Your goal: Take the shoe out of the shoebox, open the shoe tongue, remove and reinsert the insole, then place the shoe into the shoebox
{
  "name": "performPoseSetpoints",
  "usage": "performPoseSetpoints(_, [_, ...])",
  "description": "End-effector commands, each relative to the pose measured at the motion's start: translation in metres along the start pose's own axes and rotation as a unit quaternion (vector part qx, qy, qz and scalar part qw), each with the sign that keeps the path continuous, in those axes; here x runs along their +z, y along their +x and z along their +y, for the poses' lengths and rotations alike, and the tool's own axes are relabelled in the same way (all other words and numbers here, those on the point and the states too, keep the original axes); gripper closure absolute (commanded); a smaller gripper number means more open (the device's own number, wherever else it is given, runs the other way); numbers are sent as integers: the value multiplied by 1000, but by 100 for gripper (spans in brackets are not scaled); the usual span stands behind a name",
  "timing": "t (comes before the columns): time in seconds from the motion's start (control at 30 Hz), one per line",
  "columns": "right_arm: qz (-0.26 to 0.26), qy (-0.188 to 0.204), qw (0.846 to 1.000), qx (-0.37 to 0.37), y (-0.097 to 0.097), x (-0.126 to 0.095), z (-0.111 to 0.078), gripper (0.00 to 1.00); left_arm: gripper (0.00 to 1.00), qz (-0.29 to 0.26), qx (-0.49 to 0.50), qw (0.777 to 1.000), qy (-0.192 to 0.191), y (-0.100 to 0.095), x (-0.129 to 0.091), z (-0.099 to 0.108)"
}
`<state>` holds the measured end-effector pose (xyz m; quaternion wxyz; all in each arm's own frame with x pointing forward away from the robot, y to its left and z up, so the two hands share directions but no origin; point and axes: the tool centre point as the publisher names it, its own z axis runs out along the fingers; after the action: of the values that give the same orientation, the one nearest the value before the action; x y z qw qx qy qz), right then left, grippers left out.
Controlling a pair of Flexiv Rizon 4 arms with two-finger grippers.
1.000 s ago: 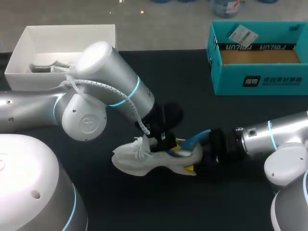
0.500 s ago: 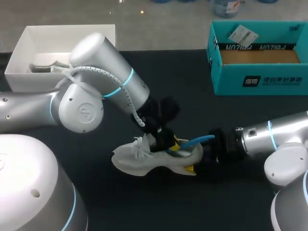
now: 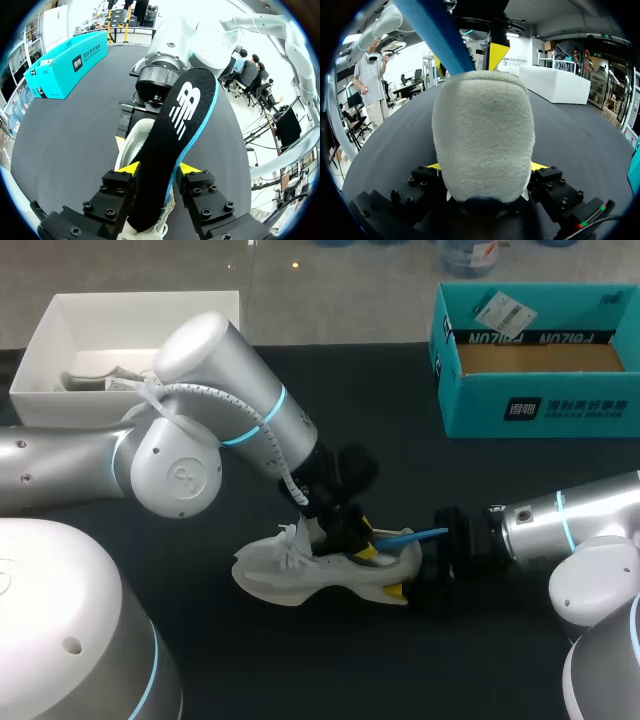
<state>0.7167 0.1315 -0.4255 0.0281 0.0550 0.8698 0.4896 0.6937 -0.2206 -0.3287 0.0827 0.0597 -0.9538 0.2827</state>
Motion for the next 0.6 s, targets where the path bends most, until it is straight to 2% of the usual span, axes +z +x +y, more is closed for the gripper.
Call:
performPoseSetpoints(0.03, [-1, 4, 1000, 0, 1, 2, 1, 100, 58, -2, 1, 1000, -2, 0, 6, -2])
performPoseSetpoints(0.13, [-1, 4, 1000, 0, 1, 2, 1, 100, 61, -4, 4, 1000, -7, 0, 9, -2])
performPoseSetpoints(0.17, [-1, 4, 1000, 0, 1, 2, 1, 100, 65, -6, 5, 1000, -8, 0, 10, -2])
performPoseSetpoints(0.27, [-1, 4, 1000, 0, 1, 2, 1, 100, 80, -12, 7, 1000, -13, -1, 12, -2])
performPoseSetpoints(0.3, [-1, 4, 1000, 0, 1, 2, 1, 100, 95, -13, 7, 1000, -14, -1, 12, -2])
performPoseSetpoints(0.33, [-1, 4, 1000, 0, 1, 2, 1, 100, 100, -13, 7, 1000, -14, -1, 12, -1])
performPoseSetpoints(0.4, [-1, 4, 1000, 0, 1, 2, 1, 100, 100, -12, 8, 1000, -15, 0, 11, -1])
performPoseSetpoints(0.6, [-1, 4, 1000, 0, 1, 2, 1, 100, 100, 32, -1, 999, 17, 9, -15, -8])
